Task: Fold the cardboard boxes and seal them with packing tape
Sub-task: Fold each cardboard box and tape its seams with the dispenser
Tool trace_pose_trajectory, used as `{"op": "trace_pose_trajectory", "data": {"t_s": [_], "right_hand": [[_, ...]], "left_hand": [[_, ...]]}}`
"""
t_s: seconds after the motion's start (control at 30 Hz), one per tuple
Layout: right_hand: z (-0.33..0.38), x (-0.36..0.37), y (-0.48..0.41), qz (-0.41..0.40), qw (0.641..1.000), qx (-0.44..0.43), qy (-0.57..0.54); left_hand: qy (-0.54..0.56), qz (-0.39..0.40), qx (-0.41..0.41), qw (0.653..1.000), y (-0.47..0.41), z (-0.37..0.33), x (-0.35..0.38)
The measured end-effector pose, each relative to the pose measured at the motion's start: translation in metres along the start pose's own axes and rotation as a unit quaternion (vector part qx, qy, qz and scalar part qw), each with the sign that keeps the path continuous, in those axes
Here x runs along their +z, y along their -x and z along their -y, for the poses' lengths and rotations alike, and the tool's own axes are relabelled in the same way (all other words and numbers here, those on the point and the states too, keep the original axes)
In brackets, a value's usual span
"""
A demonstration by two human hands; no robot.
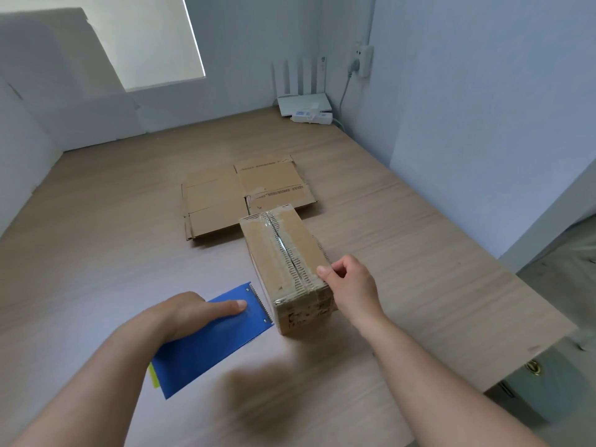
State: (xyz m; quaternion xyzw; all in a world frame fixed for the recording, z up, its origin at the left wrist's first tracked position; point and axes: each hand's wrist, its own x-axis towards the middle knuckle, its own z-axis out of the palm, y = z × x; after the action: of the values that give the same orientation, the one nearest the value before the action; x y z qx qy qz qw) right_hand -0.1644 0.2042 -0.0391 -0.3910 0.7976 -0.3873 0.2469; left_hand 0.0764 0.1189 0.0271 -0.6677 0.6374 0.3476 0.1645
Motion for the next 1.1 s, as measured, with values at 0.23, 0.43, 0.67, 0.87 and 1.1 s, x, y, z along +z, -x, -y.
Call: {"op": "trace_pose_trajectory", "data": {"t_s": [0.23, 0.43, 0.67, 0.87, 1.1], "right_hand": [[0.0, 0.003, -0.006, 0.006, 0.999, 0.009, -0.033], [-0.001, -0.002, -0.009, 0.0, 0.999, -0.001, -0.035], [0.0, 0.003, -0.011, 0.004, 0.999, -0.04, 0.0], [0.011, 0.013, -0.015, 0.095, 0.989, -0.105, 0.039], [0.016, 0.01, -0.019, 0.159, 0.973, -0.135, 0.094]], "left_hand": [[0.014, -0.004, -0.021, 1.0, -0.002, -0.008, -0.014], [-0.34, -0.087, -0.047, 0.935, -0.009, 0.013, 0.037], [-0.123, -0.18, -0.019, 0.976, -0.021, 0.05, 0.05], [-0.093, -0.185, -0.005, 0.978, -0.021, 0.045, 0.083], [0.047, -0.306, 0.046, 0.95, 0.0, 0.008, 0.09]]}}
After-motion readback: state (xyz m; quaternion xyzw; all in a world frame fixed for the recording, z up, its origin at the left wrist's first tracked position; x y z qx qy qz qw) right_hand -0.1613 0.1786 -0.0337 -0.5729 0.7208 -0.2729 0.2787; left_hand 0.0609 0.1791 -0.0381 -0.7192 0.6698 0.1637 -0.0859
